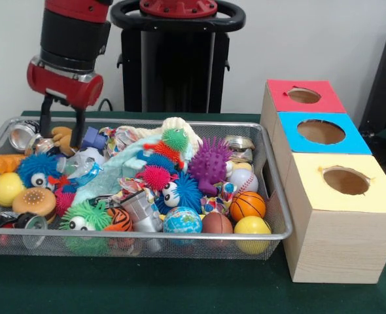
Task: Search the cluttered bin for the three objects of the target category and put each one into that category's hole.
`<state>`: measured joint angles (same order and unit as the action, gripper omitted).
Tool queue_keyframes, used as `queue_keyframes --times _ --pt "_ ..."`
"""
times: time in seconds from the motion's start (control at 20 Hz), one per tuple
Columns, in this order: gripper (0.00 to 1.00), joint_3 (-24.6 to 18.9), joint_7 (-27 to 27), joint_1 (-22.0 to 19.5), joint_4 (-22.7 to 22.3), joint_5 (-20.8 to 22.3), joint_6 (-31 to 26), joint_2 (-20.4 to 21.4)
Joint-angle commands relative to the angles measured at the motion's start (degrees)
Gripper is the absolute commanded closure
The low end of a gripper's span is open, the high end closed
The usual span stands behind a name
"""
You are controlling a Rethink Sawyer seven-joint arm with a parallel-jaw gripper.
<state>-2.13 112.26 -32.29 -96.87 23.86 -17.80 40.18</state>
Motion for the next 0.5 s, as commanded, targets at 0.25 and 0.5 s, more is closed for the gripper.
queue_keyframes --times 0.25,0.5 --pt "0.0 -4.67 14.91 0.27 -3.81 -13.68 3.63 -3.96" --pt "0.0 -1.53 15.42 2.61 -3.77 -17.6 3.75 -4.83"
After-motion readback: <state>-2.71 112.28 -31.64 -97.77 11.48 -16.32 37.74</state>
